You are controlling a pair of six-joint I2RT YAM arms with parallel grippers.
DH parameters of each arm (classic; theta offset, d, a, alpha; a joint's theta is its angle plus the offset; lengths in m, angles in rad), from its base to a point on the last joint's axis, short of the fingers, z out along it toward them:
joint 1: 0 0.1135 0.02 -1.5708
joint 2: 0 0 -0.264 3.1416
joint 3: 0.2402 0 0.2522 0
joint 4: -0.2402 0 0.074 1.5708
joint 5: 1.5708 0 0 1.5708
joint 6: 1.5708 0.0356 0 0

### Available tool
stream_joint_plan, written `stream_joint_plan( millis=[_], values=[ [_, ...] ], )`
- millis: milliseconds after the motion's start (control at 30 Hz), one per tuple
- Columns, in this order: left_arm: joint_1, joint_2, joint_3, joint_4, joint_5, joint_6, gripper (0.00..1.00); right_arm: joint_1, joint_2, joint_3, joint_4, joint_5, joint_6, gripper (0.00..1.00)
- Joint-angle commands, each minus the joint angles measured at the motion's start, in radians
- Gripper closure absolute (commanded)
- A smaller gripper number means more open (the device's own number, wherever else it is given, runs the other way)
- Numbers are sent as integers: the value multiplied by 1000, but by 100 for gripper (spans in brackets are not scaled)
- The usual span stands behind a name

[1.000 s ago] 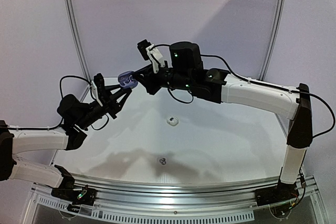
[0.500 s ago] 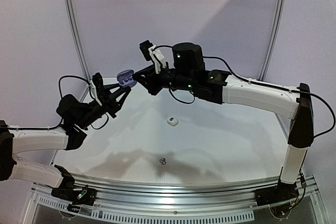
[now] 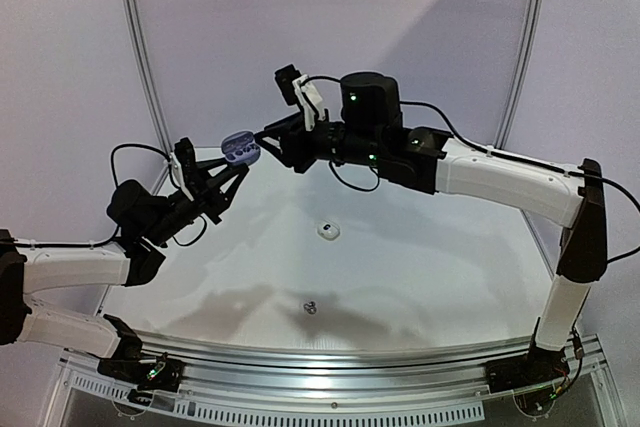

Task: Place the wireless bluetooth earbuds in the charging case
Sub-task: Adjust the right earbud in the right side groove of the charging case, then pick up the left earbud from the center of the board.

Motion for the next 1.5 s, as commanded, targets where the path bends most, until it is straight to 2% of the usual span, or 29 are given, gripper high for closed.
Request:
stream_joint_plan(
  millis=[0, 100, 233, 333, 433, 533, 633, 733, 933, 1000, 1100, 1200, 1333, 1467],
  values=[
    [6, -14, 11, 8, -25, -9, 100, -17, -103, -18, 77, 24, 25, 67],
    [8, -22, 13, -14, -50, -19, 100, -32, -134, -28, 35, 92, 86, 60],
    [13, -44, 16, -68, -94, -38, 100, -59, -129, -8, -249, 240, 222, 48],
    [15, -73, 7, -112, -133, -34, 100, -60, -72, 49, -552, 316, 329, 47],
    [15, -107, -6, -170, -180, -26, 100, -60, 27, 111, -815, 304, 409, 48],
    [17, -139, -19, -216, -215, -19, 100, -49, 124, 146, -939, 243, 461, 49],
    [17, -168, -32, -244, -225, -17, 100, 8, 194, 132, -926, 114, 370, 48],
    [17, -184, -40, -250, -222, -17, 100, 62, 234, 126, -914, 32, 143, 46],
    [17, -208, -41, -242, -208, -18, 100, 60, 256, 39, -863, -57, -202, 47],
    [17, -216, -44, -244, -203, -17, 100, 60, 263, 22, -852, -63, -269, 51],
    [15, -219, -43, -252, -198, -21, 100, 58, 286, 31, -848, -63, -346, 62],
    [17, -221, -42, -252, -195, -21, 100, 56, 295, 63, -844, -105, -392, 61],
    [17, -216, -42, -251, -194, -24, 100, 69, 299, 69, -857, -79, -401, 56],
    [17, -209, -40, -250, -185, -33, 100, 67, 304, 59, -893, -84, -514, 57]
  ],
)
